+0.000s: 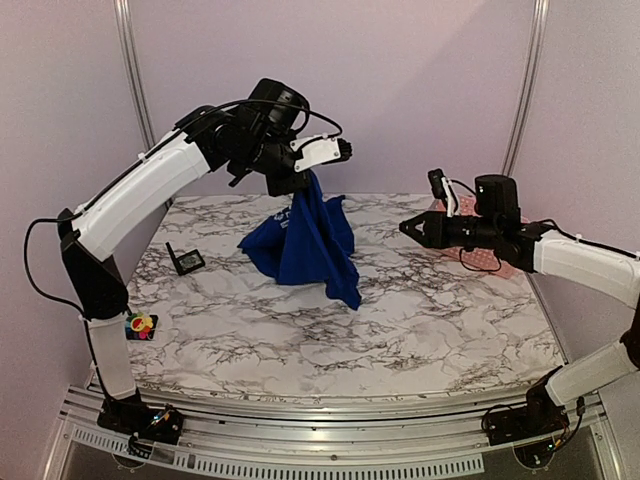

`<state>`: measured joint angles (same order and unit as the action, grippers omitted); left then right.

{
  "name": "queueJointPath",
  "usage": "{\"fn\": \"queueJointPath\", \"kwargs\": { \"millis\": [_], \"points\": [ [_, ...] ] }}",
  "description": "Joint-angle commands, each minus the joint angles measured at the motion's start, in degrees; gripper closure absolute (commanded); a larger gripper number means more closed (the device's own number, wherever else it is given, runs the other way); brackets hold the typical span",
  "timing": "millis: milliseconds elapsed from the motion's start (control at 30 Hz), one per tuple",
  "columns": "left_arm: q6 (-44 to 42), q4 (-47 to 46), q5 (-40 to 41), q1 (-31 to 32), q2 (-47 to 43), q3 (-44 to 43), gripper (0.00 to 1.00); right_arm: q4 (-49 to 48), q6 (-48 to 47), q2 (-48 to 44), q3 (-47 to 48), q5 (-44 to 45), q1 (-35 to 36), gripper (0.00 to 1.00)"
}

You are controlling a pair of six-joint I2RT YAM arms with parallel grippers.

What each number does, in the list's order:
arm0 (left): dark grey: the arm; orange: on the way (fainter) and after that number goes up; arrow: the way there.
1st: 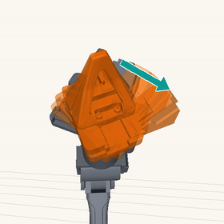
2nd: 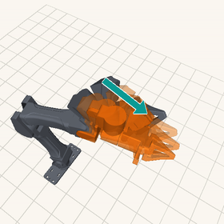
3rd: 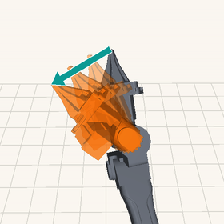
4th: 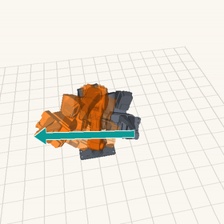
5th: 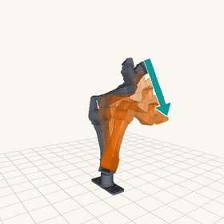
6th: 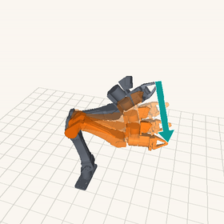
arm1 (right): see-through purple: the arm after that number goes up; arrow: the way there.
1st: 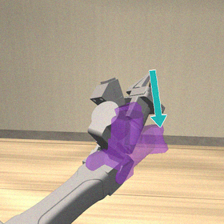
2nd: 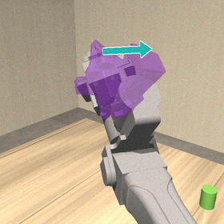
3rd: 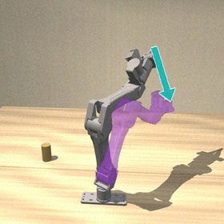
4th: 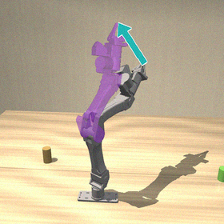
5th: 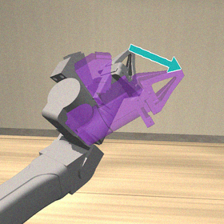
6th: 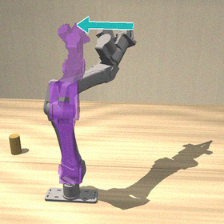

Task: Pin the brooch onto the clothing
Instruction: Pick up the crumpled clothing from the center of the board.

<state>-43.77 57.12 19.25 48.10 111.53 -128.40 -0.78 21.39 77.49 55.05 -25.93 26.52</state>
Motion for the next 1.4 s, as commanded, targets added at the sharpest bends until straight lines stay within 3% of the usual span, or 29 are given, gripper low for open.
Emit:
{"fn": "queueJointPath", "kwargs": {
  "millis": [0,133,233,367,533,600,633,767,900,1067,1367],
  "points": [
    [3.24,-0.04,-1.45,-0.28,-2.41,3.54,1.00,-10.97,5.98,-4.38,-11.01,0.43,4.11,0.56],
    [4.81,0.06,-3.38,-0.33,-1.85,4.86,1.00,-15.99,7.67,-3.46,-15.46,5.95,7.70,0.31],
    [5.97,-0.17,-4.70,-0.28,-1.52,5.02,1.00,-18.44,4.35,-0.38,-15.94,9.67,11.63,0.18],
    [5.99,-0.49,-4.75,-0.28,-1.15,4.58,1.00,-22.12,-6.02,6.14,-14.49,14.00,16.46,0.15],
    [5.86,-0.50,-4.77,-0.37,-0.91,4.46,1.00,-28.78,-15.41,14.73,-12.24,11.06,17.15,0.14],
    [5.95,-0.47,-4.79,-0.37,-0.96,4.30,1.00,-30.81,-16.69,17.18,-10.59,11.45,18.20,0.13],
    [5.97,-0.37,-4.85,-0.37,-0.80,4.11,1.00,-32.21,-17.01,18.16,-9.79,13.32,19.28,0.03],
    [5.77,0.11,-4.92,-0.45,-0.53,3.80,1.00,-38.88,-16.86,22.95,-8.23,18.95,21.71,0.01],
    [5.47,0.45,-5.03,-0.53,-0.43,3.53,1.00,-35.87,-15.52,27.27,-3.73,22.54,21.70,0.06],
    [5.30,0.57,-4.96,-0.70,-0.52,3.74,1.00,-33.71,-15.43,29.84,-1.86,23.28,21.52,0.41],
    [4.80,0.62,-4.81,-1.16,-0.61,3.89,1.00,-31.62,-14.01,28.68,-2.63,23.51,19.26,0.59]
  ]
}}
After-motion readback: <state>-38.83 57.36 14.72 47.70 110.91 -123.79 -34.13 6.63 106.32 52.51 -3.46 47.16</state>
